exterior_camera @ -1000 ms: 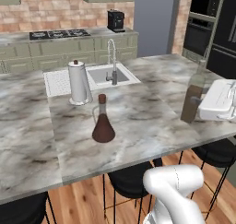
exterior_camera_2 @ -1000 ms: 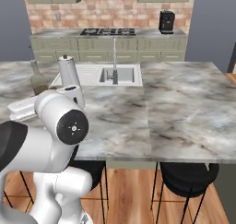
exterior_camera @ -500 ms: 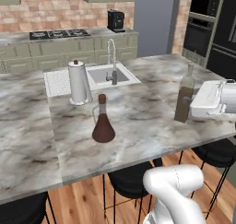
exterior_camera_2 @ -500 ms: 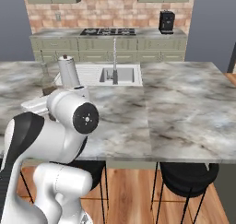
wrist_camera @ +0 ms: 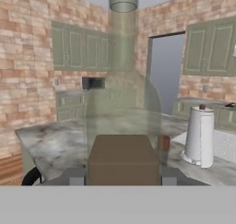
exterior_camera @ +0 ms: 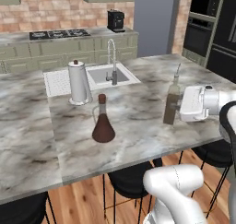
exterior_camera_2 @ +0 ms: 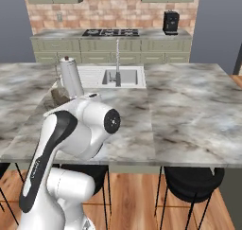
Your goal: The dining table condiment station is running low on oil/vinegar bottle. Refill the condiment station by opening the cabinet and taking the oil/vinegar bottle from the cabinet and placing it on the dining table.
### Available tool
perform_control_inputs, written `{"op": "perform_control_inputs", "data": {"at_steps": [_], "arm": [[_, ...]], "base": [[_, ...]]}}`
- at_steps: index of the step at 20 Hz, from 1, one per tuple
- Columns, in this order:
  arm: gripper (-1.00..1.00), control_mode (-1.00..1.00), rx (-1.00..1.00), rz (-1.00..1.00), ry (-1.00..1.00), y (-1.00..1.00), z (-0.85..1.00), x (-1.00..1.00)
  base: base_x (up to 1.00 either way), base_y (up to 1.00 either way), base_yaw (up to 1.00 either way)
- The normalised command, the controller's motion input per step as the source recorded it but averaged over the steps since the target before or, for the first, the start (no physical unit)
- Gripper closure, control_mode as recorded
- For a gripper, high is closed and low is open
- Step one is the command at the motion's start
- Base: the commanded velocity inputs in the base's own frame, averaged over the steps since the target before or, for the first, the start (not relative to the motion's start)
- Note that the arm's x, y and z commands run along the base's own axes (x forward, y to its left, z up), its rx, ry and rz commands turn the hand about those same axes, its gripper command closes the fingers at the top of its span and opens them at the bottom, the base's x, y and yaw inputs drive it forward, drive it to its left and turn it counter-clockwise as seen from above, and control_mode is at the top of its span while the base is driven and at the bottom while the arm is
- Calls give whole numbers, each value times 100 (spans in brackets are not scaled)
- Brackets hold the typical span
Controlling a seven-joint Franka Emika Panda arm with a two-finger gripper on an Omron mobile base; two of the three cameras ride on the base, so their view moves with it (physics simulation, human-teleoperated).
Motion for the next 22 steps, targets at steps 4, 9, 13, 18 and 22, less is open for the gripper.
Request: {"op": "perform_control_inputs", "data": {"at_steps": [4, 9, 13, 18, 22], "arm": [[100, -100, -8, 11, -2, 8, -49, 51], [100, -100, -6, 8, 0, 20, -41, 43], [100, -100, -2, 1, 0, 38, -27, 34], [100, -100, 0, 0, 0, 41, -24, 34], [100, -100, 0, 0, 0, 14, -23, 27]], "base": [[0, 0, 0], [0, 0, 0], [0, 0, 0], [0, 0, 0], [0, 0, 0]]}}
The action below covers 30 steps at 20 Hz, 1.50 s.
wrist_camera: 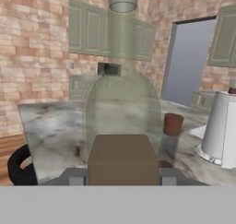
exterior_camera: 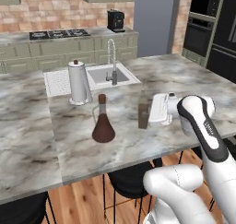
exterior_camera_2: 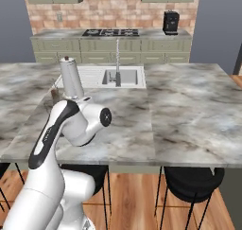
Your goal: The dining table condiment station is running low on oil/vinegar bottle. Refill the condiment station by opening the cabinet and taking the oil/vinegar bottle from the cabinet and placing it on the dining table.
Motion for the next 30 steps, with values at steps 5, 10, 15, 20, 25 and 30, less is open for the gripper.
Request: {"op": "perform_control_inputs", "data": {"at_steps": [5, 10, 15, 20, 25, 30], "arm": [[100, -100, 4, 3, 0, -1, -26, 31], [100, -100, 7, 7, 0, -10, -31, 31], [100, -100, 2, 6, 0, -13, -17, 27], [100, -100, 0, 0, 0, -10, -1, 30], [100, -100, 0, 0, 0, -2, -15, 18], [100, -100, -3, 0, -4, 0, -42, 5]], "base": [[0, 0, 0], [0, 0, 0], [0, 0, 0], [0, 0, 0], [0, 0, 0], [0, 0, 0]]}}
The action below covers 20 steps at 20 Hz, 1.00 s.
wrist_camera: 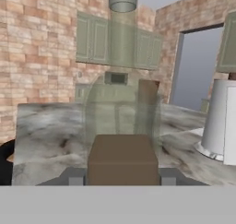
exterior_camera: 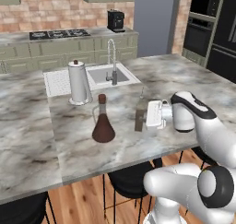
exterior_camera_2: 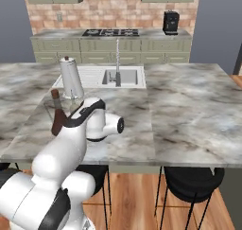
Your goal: The dining table condiment station is running low on oil/vinegar bottle. Refill the condiment station by opening the cabinet and taking the oil/vinegar bottle from the cabinet and placing it on the dining table.
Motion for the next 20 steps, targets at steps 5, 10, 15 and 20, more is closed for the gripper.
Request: {"op": "perform_control_inputs", "data": {"at_steps": [5, 10, 15, 20], "arm": [[100, -100, -4, 0, -5, 0, -45, 11], [100, -100, -1, 0, -2, 0, -38, 18], [100, -100, 0, 0, 0, 0, -35, 18], [100, -100, 0, 0, 0, 0, -27, 24]], "base": [[0, 0, 0], [0, 0, 0], [0, 0, 0], [0, 0, 0]]}}
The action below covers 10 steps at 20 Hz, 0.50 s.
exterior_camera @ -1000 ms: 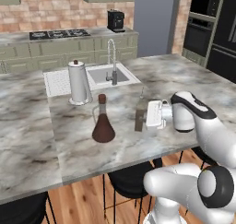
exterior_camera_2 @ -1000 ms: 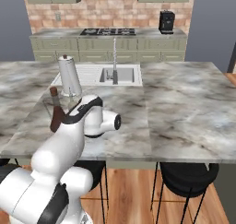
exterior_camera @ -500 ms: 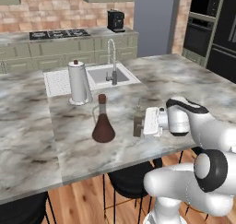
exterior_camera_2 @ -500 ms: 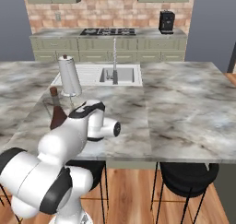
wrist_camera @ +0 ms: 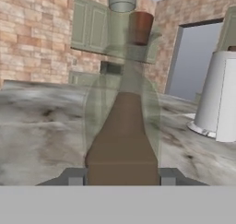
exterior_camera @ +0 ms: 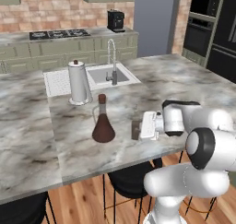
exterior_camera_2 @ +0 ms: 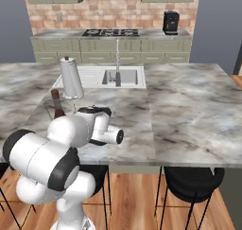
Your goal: The dining table condiment station is running low on oil/vinegar bottle. Refill the condiment station by opening the cabinet and taking the oil/vinegar bottle from the cabinet and placing it on the dining table.
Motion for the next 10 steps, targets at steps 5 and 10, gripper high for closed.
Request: {"op": "perform_control_inputs", "data": {"at_steps": [5, 10], "arm": [[100, -100, 0, 0, 0, 0, -21, 33], [100, -100, 0, 0, 0, 0, -17, 39]], "base": [[0, 0, 0], [0, 0, 0]]}}
